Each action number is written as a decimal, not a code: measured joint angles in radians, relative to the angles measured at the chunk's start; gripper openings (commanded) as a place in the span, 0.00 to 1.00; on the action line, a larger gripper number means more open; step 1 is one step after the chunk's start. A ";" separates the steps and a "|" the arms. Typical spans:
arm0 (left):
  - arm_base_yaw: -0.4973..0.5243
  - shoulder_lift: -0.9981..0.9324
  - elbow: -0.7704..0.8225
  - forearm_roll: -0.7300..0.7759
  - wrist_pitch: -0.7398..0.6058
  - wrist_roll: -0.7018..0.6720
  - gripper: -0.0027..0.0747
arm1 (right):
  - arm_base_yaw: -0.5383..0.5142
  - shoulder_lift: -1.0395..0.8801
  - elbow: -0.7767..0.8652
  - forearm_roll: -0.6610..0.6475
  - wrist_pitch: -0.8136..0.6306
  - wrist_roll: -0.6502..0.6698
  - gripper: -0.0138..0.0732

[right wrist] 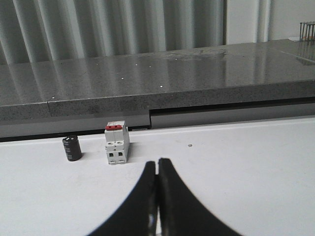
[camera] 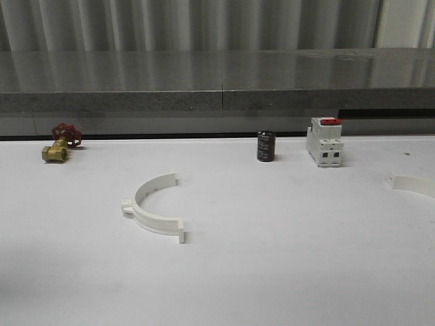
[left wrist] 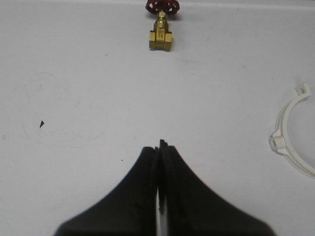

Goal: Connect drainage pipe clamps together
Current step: 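Move the right gripper over the second white clamp half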

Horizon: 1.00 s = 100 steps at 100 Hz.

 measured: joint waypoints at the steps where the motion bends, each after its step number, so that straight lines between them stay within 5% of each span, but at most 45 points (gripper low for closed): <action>1: 0.000 -0.008 0.013 0.000 -0.009 0.000 0.01 | 0.000 0.000 0.000 0.000 0.000 0.000 0.08; 52: 0.000 -0.570 0.439 0.004 -0.238 0.000 0.01 | 0.000 0.000 0.000 0.000 0.000 0.000 0.08; 82: 0.000 -0.791 0.538 0.004 -0.242 0.002 0.01 | 0.000 0.000 0.000 0.000 0.012 0.000 0.08; 100: 0.000 -0.834 0.543 0.069 -0.243 0.002 0.01 | 0.000 0.007 -0.075 0.000 0.167 0.000 0.08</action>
